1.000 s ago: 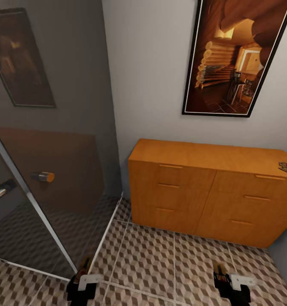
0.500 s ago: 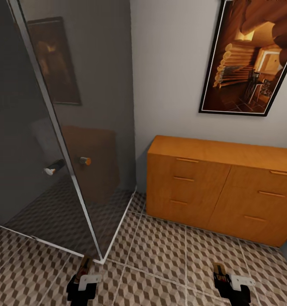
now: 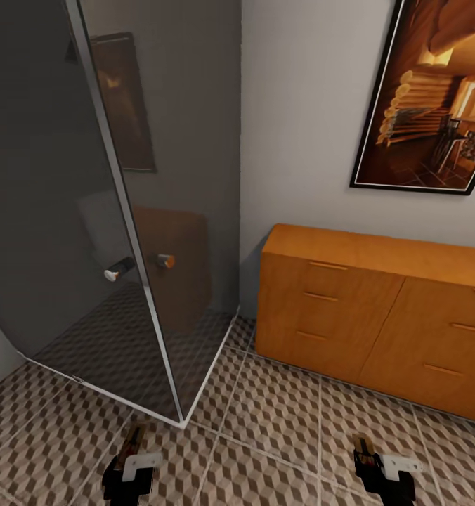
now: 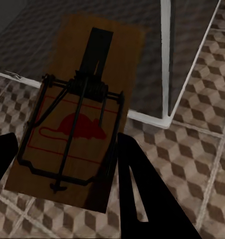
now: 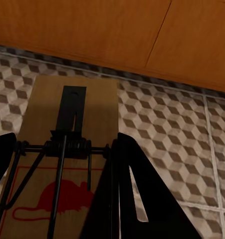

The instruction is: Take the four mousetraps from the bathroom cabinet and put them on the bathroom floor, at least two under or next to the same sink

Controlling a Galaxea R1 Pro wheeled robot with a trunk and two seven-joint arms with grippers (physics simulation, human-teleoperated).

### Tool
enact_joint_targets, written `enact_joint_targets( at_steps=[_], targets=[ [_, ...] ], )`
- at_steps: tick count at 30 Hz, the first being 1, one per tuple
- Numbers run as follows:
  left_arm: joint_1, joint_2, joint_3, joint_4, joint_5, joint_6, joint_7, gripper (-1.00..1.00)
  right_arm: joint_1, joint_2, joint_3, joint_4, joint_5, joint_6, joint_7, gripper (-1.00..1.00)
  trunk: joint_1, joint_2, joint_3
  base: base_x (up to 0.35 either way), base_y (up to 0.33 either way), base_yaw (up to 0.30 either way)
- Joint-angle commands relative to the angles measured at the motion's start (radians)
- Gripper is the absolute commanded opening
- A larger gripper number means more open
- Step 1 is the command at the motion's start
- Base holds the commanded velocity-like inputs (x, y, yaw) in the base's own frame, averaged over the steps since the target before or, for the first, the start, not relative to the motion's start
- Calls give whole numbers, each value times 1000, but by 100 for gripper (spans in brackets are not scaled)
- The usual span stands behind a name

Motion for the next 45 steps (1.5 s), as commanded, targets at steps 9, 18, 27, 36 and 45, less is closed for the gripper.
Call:
enact_joint_targets(
  at_steps=[9,18,27,36,45],
  targets=[
    [-2,2,-11,4,114,-4,3,-100,-1,2,-2,1,5,-3,-1,-100,0,-1,-1,0,0,148],
    [-2,1,-11,4,117,-4,3,-100,-1,2,-2,1,5,-3,-1,-100,0,-1,-1,0,0,159],
    [-2,2,-10,4,120,-4,4,-100,-1,2,-1,2,5,-3,-1,-100,0,-1,-1,0,0,162],
    [-2,3,-9,4,122,-5,30,-100,-1,3,-1,2,5,-3,-1,-100,0,-1,-1,0,0,177],
    [-2,9,1,4,128,-6,59,-100,-1,3,-1,2,5,-3,-1,-100,0,-1,-1,0,0,200]
  ],
)
